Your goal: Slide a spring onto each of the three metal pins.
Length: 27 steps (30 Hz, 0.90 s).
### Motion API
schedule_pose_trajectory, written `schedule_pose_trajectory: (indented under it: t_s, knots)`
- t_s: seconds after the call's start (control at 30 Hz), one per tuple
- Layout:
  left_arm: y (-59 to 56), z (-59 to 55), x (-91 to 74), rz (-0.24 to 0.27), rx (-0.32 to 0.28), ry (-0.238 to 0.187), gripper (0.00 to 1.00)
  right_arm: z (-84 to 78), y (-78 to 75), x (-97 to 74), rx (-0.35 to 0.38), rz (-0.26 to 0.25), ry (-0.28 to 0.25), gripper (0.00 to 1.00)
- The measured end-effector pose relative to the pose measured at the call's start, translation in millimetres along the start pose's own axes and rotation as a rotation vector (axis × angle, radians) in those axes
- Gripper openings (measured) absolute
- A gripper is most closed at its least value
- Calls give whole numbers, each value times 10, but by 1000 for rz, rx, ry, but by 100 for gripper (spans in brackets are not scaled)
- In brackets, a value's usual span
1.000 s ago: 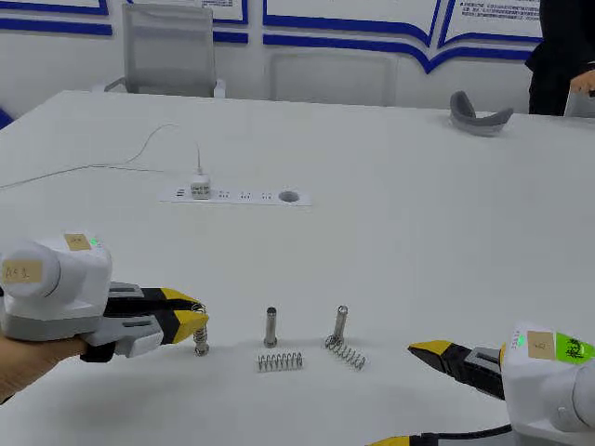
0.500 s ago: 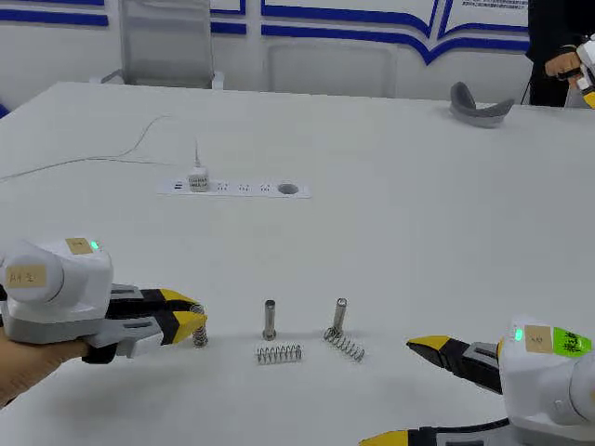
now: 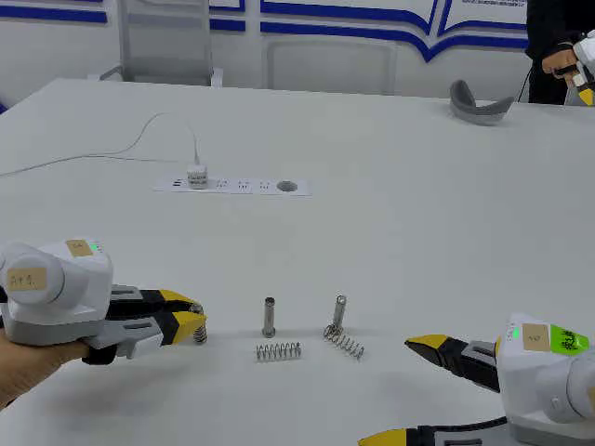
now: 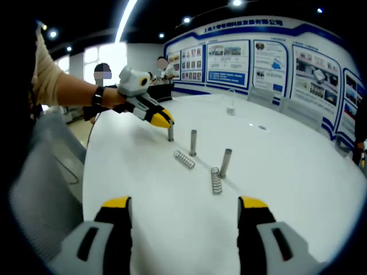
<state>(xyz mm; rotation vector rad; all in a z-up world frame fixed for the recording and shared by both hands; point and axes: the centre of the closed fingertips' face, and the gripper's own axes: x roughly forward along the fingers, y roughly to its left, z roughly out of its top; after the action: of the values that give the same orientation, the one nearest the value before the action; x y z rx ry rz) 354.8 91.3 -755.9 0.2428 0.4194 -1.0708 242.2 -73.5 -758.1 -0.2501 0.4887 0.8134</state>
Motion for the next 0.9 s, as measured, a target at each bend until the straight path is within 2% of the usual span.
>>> schedule_pose_trajectory:
  t_s: [0.27, 0.57, 0.9]
  knots:
    - [8, 5, -12, 3, 1, 0, 12, 9, 16, 1, -3, 2, 1, 77]
    - [7, 50, -44, 5, -1, -13, 21, 25, 22, 4, -7, 5, 0, 77]
    - [-3, 200, -149, 16, 20, -41, 26, 28, 30, 15, -12, 11, -1, 77]
